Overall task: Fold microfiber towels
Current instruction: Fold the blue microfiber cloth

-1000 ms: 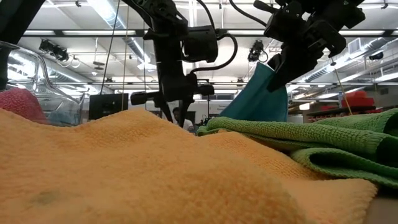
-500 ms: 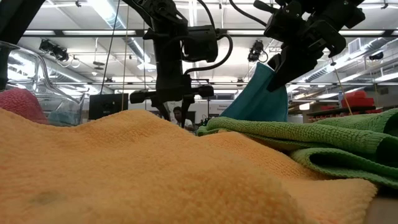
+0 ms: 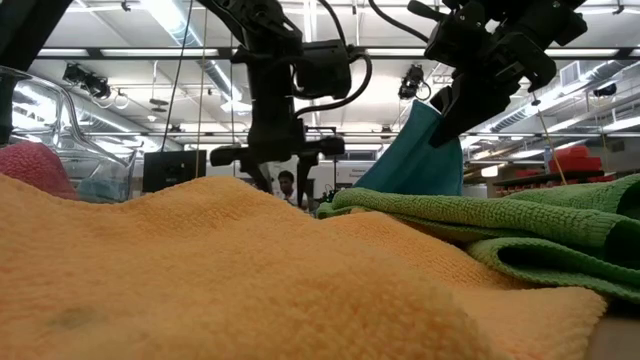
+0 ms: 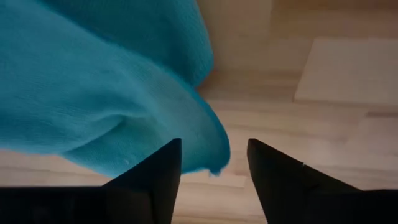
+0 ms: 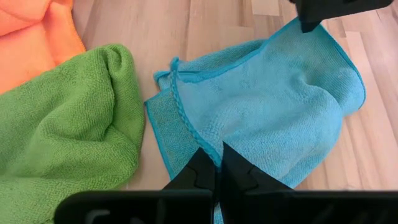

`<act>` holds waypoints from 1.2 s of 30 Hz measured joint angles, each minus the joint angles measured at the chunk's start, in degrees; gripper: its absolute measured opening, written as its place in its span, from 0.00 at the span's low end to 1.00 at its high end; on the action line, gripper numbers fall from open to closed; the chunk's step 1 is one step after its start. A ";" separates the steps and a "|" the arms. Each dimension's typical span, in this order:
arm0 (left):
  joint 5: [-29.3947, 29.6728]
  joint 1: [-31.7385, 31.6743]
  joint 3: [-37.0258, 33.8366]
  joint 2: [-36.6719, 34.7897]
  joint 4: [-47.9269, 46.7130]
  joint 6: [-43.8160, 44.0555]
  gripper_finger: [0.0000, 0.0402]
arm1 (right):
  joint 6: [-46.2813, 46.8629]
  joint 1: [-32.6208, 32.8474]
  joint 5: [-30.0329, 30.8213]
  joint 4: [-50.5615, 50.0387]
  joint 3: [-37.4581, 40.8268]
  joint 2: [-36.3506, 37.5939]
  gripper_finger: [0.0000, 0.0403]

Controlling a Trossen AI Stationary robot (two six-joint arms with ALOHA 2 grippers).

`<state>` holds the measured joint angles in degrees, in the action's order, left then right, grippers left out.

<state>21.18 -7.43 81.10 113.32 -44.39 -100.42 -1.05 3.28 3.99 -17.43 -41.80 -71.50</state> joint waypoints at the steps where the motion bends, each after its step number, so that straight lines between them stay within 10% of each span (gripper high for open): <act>1: -0.01 -0.22 0.00 0.00 0.01 -0.85 0.45 | 0.18 0.00 0.00 0.00 0.00 0.00 0.02; 24: 4.63 -1.14 0.09 1.95 0.70 -0.24 0.11 | 0.41 0.01 -0.02 0.59 -0.02 0.00 0.02; 36: -5.45 -1.27 0.34 -8.32 -0.44 45.47 0.03 | -1.45 -0.01 5.64 0.38 -0.20 2.45 0.02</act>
<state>15.73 -8.70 81.44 104.99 -44.83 -54.95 -2.50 3.27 9.63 -17.06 -42.00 -69.06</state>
